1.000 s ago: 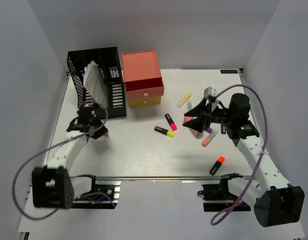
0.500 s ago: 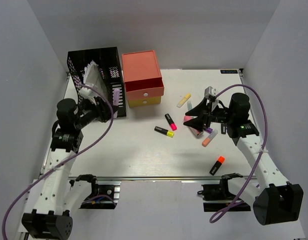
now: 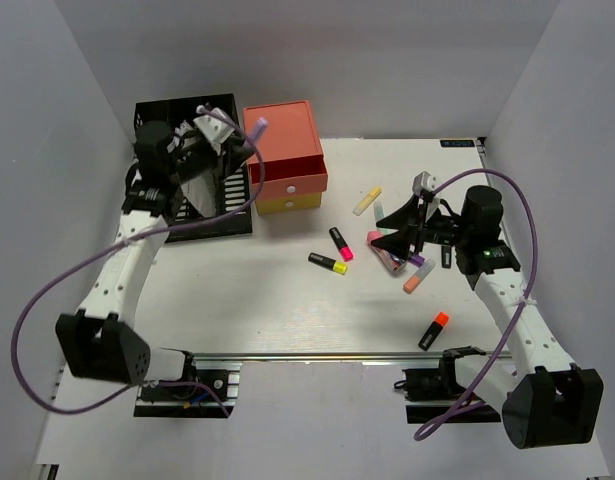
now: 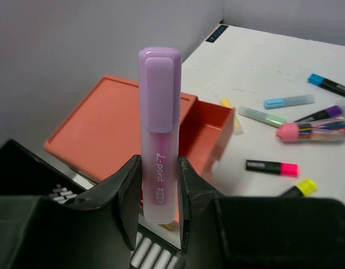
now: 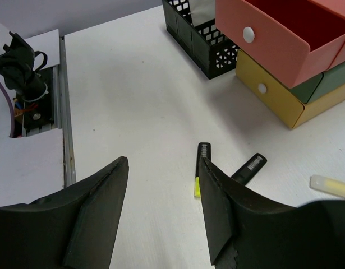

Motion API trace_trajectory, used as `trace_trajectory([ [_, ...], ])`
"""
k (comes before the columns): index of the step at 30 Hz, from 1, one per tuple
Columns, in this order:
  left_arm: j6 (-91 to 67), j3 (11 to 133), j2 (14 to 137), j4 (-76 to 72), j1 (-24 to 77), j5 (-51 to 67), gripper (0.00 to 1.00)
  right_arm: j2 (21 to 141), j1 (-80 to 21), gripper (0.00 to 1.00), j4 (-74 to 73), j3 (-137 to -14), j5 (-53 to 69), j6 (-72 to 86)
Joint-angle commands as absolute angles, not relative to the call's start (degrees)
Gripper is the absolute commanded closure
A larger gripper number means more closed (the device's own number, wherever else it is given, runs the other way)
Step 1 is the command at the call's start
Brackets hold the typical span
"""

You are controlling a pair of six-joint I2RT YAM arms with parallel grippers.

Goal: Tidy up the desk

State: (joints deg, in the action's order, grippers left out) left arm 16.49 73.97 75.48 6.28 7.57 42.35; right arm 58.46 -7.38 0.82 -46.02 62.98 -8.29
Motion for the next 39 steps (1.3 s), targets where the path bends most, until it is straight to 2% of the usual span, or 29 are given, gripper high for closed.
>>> trace_trajectory([
  [1,22.1,80.5,82.0,5.2,9.1,42.9,1.00,58.1,-6.5,0.41,0.4,-47.6,62.8,-10.2],
  [5,26.3,87.3,88.5,7.8,12.5,41.2,1.00,57.6,-5.5,0.41,0.4,-47.6,62.4,-10.6],
  [10,31.2,90.3,93.5,12.6,16.7,38.0,1.00,57.6,-4.8,0.41,0.4,-47.6,62.7,-10.7],
  [23,37.3,90.0,97.0,17.5,19.8,30.8,1.00,57.9,-3.3,0.41,0.6,-47.5,63.8,-10.0],
  [27,37.4,88.4,97.0,18.3,19.8,29.3,0.96,57.8,-2.9,0.41,0.8,-47.5,64.2,-9.8],
  [29,37.6,87.4,96.9,18.3,19.8,28.5,0.90,57.7,-2.8,0.41,0.9,-47.5,64.3,-9.7],
  [32,37.4,85.8,95.5,16.8,19.8,26.7,0.64,57.8,-2.6,0.41,1.1,-47.4,64.3,-9.5],
  [33,37.3,85.2,95.0,15.2,19.8,26.2,0.45,57.9,-2.6,0.41,1.1,-47.3,64.4,-9.5],
  [34,36.7,84.8,94.3,14.5,19.8,25.1,0.34,57.8,-2.6,0.41,1.1,-47.4,64.4,-9.5],
  [37,35.5,85.0,93.9,13.1,19.8,23.2,0.27,58.0,-2.5,0.41,1.1,-47.3,64.4,-9.4],
  [39,34.7,85.8,93.4,12.4,19.8,21.9,0.25,58.1,-2.4,0.41,1.1,-47.2,64.4,-9.4],
])
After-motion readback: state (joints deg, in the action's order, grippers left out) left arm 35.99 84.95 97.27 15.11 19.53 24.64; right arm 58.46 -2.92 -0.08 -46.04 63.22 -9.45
